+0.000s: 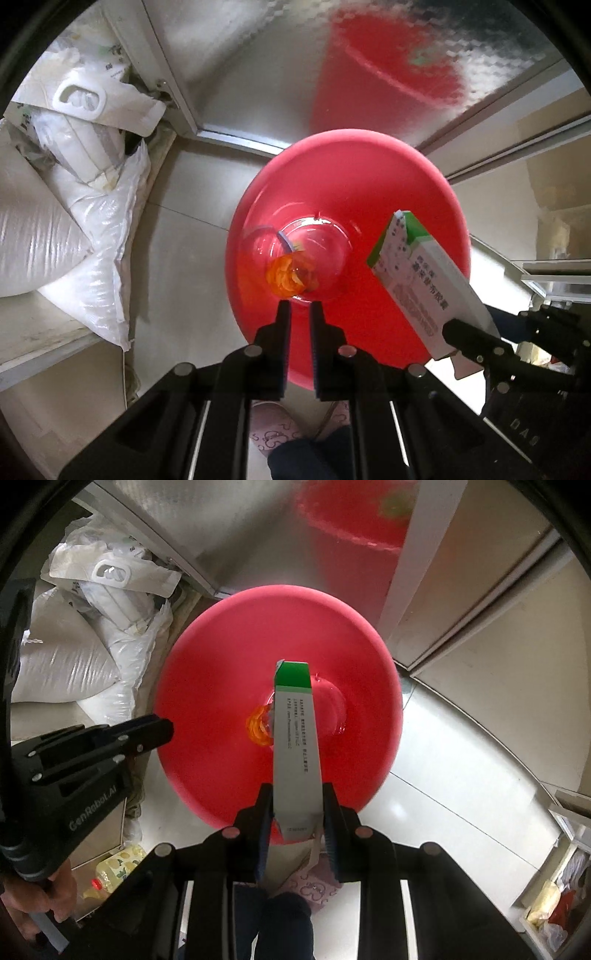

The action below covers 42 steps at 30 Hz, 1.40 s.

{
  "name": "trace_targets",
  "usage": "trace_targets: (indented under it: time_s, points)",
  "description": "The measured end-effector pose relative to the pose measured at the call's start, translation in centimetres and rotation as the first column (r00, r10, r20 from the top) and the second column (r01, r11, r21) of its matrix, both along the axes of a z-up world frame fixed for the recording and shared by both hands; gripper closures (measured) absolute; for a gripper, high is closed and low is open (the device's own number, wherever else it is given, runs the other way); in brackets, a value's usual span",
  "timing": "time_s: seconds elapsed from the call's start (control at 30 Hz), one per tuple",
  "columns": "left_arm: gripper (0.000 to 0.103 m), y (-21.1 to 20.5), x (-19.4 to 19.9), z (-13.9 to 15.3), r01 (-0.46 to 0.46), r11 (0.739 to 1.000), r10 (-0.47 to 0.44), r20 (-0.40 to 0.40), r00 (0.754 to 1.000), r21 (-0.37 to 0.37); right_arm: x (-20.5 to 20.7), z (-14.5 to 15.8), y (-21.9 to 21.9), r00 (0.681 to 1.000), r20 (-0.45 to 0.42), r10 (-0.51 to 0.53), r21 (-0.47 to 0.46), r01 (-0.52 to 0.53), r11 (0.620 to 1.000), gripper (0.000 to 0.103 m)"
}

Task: Collect trash
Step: 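Open the right tool to drop the box into the red bin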

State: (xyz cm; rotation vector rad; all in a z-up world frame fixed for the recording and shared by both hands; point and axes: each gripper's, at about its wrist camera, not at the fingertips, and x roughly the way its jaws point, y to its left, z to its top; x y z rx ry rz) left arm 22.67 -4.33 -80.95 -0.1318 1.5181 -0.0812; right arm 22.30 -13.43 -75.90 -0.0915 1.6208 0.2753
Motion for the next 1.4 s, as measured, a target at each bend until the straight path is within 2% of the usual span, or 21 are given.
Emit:
trace_targets:
  time_s: [0.13,0.17,0.2,0.23,0.33,0.37,0.43,0.5,0.57,0.7,0.77,1.0,1.17,1.3,1.4]
  points:
    - [0.092,0.2,-0.2,0.5,0.000,1.000,0.000,0.019,1.000,0.017,0.0,0.4,-0.9,1.000,0.010,0.004,-0.006,-0.004,1.000,0.076]
    - [0.089,0.3,-0.2,0.6,0.003,1.000,-0.003,0.024,1.000,0.024,-0.1,0.5,-0.9,1.000,0.014,0.008,-0.014,-0.008,1.000,0.066]
    - [0.079,0.3,-0.3,0.9,0.005,0.999,-0.006,0.028,1.000,0.032,-0.1,0.6,-1.0,1.000,0.017,0.008,-0.017,-0.008,1.000,0.059]
    - [0.072,0.3,-0.3,1.2,0.011,0.999,-0.012,0.031,0.999,0.041,-0.1,0.9,-1.1,1.000,0.021,0.005,-0.015,-0.004,1.000,0.047]
    - [0.068,0.4,-0.2,1.7,0.025,0.998,-0.027,0.028,0.999,0.054,-0.2,1.4,-1.2,0.999,0.040,-0.016,0.012,0.015,1.000,0.043]
    - [0.063,0.4,-0.2,1.9,0.029,0.998,-0.031,0.030,0.999,0.057,-0.2,1.7,-1.3,0.999,0.039,-0.019,0.021,0.018,1.000,0.038]
    - [0.035,0.4,-0.3,2.9,0.034,0.995,-0.038,0.040,0.998,0.089,-0.3,2.2,-1.3,0.999,0.046,-0.021,0.025,0.020,0.999,0.033]
    - [0.028,0.5,-0.6,3.9,0.038,0.994,-0.044,0.054,0.998,0.104,-0.3,3.3,-1.2,0.998,0.050,-0.036,0.045,0.033,0.998,0.030]
    - [0.026,0.7,-1.0,5.3,0.036,0.994,-0.042,0.062,0.997,0.102,-0.4,4.8,-0.9,0.997,0.061,-0.038,0.060,0.034,0.998,0.020]
    - [0.021,1.4,-1.7,9.2,0.030,0.997,-0.035,0.074,0.997,0.077,-0.8,8.7,-0.5,0.996,0.088,-0.011,0.066,0.005,0.998,0.010]
    - [0.020,1.7,-2.2,11.8,0.025,0.997,-0.031,0.089,0.996,0.072,-1.1,11.0,-0.4,0.995,0.099,0.022,0.057,-0.028,0.998,0.001]
    - [0.014,2.0,-4.0,22.0,0.001,0.998,-0.010,0.135,0.991,0.067,-2.2,18.7,-0.2,0.983,0.156,0.092,-0.002,-0.093,0.996,0.001]
    - [0.014,1.6,-5.1,31.8,-0.017,0.996,-0.003,0.212,0.977,0.092,-3.1,26.6,-1.1,0.979,0.201,0.044,0.064,-0.057,0.996,0.001]
    - [0.014,1.5,-5.8,38.9,-0.025,0.996,0.001,0.261,0.965,0.088,-3.8,33.9,-1.0,0.960,0.278,0.029,0.086,-0.055,0.995,0.001]
    - [0.014,1.5,-6.7,45.3,-0.043,0.997,0.020,0.300,0.954,0.070,-4.3,39.5,-1.3,0.945,0.327,0.020,0.098,-0.055,0.994,0.001]
